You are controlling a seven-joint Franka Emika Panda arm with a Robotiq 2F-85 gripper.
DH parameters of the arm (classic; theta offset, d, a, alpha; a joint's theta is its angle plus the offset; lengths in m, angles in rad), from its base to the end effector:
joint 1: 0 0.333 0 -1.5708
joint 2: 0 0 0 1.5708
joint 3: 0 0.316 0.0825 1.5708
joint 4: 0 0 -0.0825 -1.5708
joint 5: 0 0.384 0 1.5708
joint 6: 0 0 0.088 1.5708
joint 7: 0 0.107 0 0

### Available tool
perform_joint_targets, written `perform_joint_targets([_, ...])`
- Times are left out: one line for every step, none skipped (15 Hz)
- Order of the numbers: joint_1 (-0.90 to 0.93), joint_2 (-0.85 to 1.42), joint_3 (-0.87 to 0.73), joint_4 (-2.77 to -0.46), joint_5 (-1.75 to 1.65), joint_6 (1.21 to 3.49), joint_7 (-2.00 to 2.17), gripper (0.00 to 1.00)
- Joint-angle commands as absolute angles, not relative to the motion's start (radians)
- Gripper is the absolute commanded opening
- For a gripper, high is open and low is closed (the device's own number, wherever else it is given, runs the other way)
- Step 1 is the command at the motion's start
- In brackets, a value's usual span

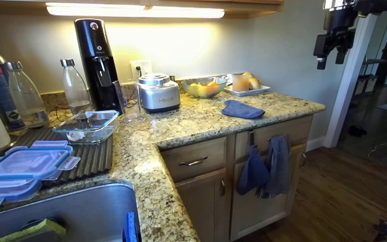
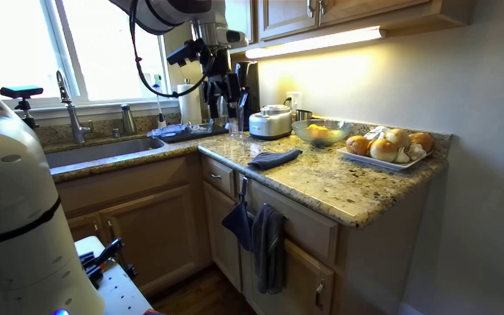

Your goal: Hang the blue cloth on the counter onto the hook hanging from the drawer

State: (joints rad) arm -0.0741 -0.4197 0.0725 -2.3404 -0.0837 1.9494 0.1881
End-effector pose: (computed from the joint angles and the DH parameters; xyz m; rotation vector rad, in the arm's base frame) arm 0.4268 -0.0041 0.4965 3.0259 -0.2512 0.0560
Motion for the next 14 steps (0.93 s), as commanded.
perform_joint_targets([-0.047,-0.338,0.082,-2.274,-0.077,1.984,0.232,1.0])
perform_joint_targets([-0.048,-0.372,0.069,-2.307,-0.089,1.972,0.206,1.0])
perform_joint_targets([-0.043,-0.353,0.072,-2.293,-0.088,1.973,0.212,1.0])
perform_joint_targets([-0.04,-0.341,0.074,-2.283,-0.088,1.973,0.217,1.0])
perform_joint_targets([-0.039,-0.335,0.075,-2.276,-0.088,1.973,0.218,1.0])
perform_joint_targets([-0.039,-0.333,0.075,-2.274,-0.088,1.973,0.218,1.0])
perform_joint_targets([-0.039,-0.333,0.075,-2.273,-0.088,1.973,0.218,1.0])
perform_joint_targets([-0.039,-0.333,0.075,-2.273,-0.088,1.973,0.218,1.0])
perform_joint_targets([-0.037,-0.326,0.072,-2.278,-0.082,1.992,0.212,1.0])
perform_joint_targets([-0.035,-0.306,0.067,-2.28,-0.071,2.028,0.2,1.0])
perform_joint_targets([-0.033,-0.295,0.063,-2.279,-0.065,2.051,0.19,1.0])
perform_joint_targets([-0.034,-0.27,0.06,-2.27,-0.06,2.083,0.187,1.0])
perform_joint_targets([-0.035,-0.252,0.057,-2.265,-0.054,2.112,0.185,1.0])
perform_joint_targets([-0.037,-0.217,0.05,-2.25,-0.046,2.147,0.175,1.0])
